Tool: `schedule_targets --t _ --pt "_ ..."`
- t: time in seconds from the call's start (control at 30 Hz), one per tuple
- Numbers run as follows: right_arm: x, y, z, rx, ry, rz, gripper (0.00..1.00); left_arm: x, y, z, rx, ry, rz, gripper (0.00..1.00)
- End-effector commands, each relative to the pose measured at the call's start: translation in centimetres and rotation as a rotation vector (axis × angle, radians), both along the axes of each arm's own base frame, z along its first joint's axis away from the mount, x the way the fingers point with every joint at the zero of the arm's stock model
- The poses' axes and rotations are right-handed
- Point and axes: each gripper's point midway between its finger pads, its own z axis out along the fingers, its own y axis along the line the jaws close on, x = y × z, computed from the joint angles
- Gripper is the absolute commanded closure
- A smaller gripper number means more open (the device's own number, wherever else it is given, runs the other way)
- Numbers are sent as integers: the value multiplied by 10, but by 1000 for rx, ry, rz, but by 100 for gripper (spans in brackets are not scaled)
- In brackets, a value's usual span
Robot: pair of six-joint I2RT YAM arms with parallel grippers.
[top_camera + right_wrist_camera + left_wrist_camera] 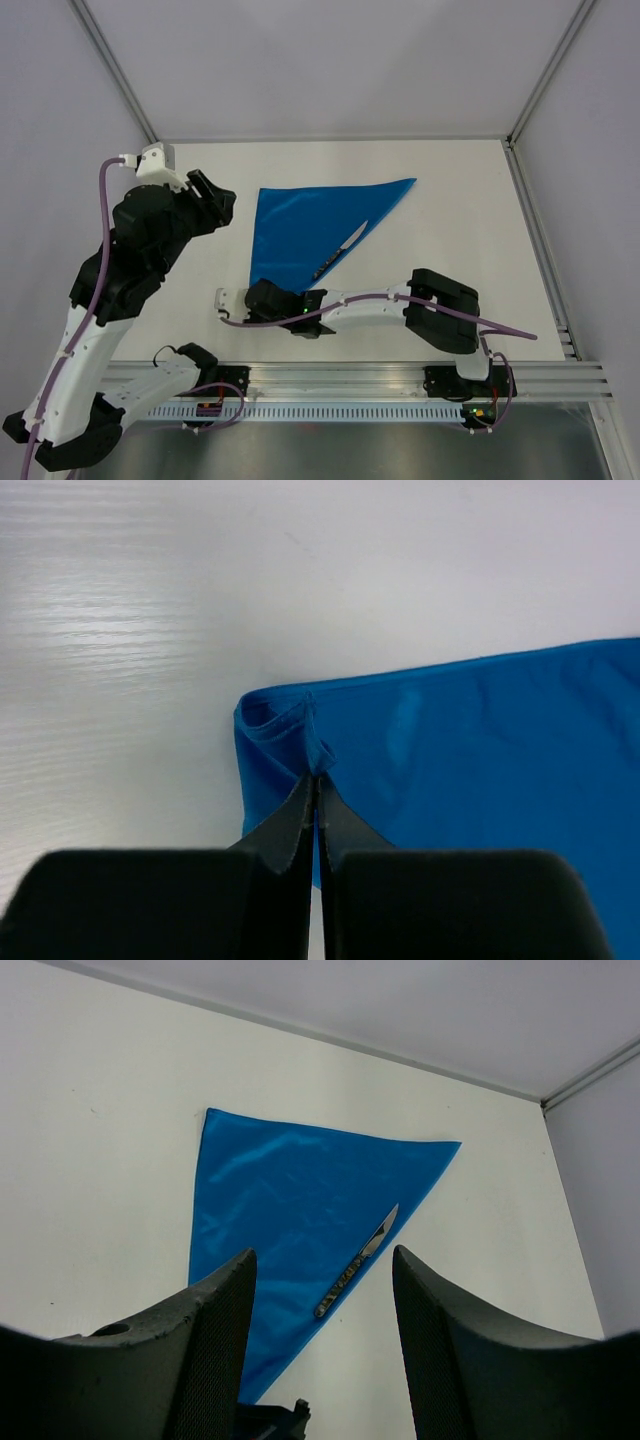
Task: Fold the napkin, place the utensils inside, and roll it up
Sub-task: Fold the napkin
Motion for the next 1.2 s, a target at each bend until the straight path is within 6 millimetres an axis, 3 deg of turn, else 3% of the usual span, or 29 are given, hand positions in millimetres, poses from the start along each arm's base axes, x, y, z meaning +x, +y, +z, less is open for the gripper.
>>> schedule_targets --t 0.0,0.23,0.33,0.53,0.7,0.9,1.0,1.17 --pt "18 -3 53 102 36 -63 97 2 -8 11 19 -34 -50 38" --pt "74 -46 67 120 74 -211 99 17 -24 7 17 -28 -87 38" --pt "111 -79 72 132 77 -308 100 27 -35 5 15 -23 -113 38" --pt "162 -149 64 123 89 -465 99 48 -59 -5 14 2 -170 38" --pt "197 -201 56 126 107 -582 100 67 -81 -29 17 55 -215 38" --pt "215 -237 39 110 112 -656 100 84 -101 -54 18 110 -260 39" --pt "219 -245 29 100 123 -673 99 88 -111 -66 18 138 -291 39" --pt "226 -261 13 83 148 -708 100 96 -128 -102 18 218 -340 39"
